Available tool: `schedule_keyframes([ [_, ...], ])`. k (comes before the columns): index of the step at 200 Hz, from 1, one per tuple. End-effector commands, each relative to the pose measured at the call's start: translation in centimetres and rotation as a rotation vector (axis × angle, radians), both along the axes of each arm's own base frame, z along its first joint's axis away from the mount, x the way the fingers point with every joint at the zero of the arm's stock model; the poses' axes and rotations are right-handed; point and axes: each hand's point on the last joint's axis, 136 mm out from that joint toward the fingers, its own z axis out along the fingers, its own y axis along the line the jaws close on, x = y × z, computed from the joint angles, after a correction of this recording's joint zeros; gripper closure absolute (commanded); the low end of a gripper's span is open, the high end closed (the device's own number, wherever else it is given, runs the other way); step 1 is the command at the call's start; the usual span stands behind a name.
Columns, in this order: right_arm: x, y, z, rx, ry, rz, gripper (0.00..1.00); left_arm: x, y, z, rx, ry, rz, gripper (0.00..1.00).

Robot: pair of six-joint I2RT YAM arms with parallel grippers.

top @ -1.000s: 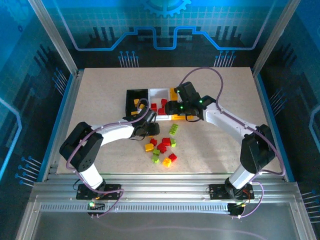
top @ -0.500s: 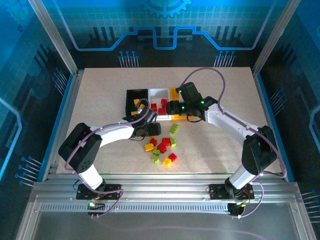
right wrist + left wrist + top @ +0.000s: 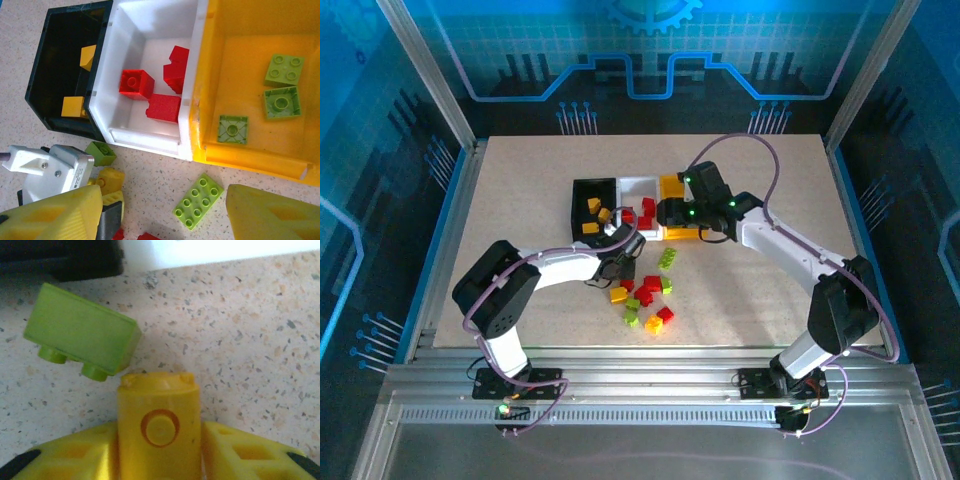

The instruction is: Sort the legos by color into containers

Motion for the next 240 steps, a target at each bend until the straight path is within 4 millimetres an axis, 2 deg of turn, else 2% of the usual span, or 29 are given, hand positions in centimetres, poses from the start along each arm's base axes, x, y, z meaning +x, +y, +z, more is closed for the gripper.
schedule_keyframes([
  [1,-0.1,-0.6,0.9,0.022,-0.012,-0.018,0.32,-0.3,0.0,-0.1,0.021,0.01,-0.011,0.62],
  [27,0.0,-0.5,1.0,0.025,-0.011,-0.016,0.32,0.1,0.0,3.4,-0.024,-0.054,0.012,0.65],
  [47,-0.1,-0.5,1.2,0.031,-0.014,-0.013,0.32,0.3,0.5,7.6,-0.082,-0.138,0.03,0.66],
  [63,-0.3,-0.5,1.1,0.036,-0.01,-0.011,0.32,0.8,1.8,10.3,-0.133,-0.181,0.077,0.66],
  [82,-0.5,-0.6,0.8,0.038,-0.006,-0.013,0.32,2.5,4.4,12.3,-0.16,-0.222,0.164,0.65],
  [100,-0.7,-0.7,0.1,0.03,0.006,-0.017,0.32,4.9,6.7,12.5,-0.173,-0.22,0.248,0.66],
  [136,-1.3,-1.0,-0.7,0.025,0.032,-0.023,0.32,9.9,8.9,12.0,-0.134,-0.217,0.341,0.67],
  [163,-2.3,-1.0,-1.0,0.047,0.05,-0.014,0.32,12.5,10.1,10.1,-0.118,-0.172,0.399,0.66],
  [181,-3.4,-1.2,-1.6,0.042,0.068,-0.002,0.32,13.6,10.2,9.0,-0.108,-0.138,0.408,0.61],
  [206,-4.9,-1.5,-2.5,0.042,0.098,0.007,0.32,14.2,9.6,8.7,-0.122,-0.123,0.398,0.48],
  [219,-5.6,-1.4,-3.1,0.048,0.116,0.011,0.32,14.3,9.3,9.3,-0.148,-0.128,0.398,0.41],
  [240,-6.6,-1.1,-4.1,0.039,0.144,0.016,0.31,14.0,8.4,11.4,-0.212,-0.163,0.383,0.28],
])
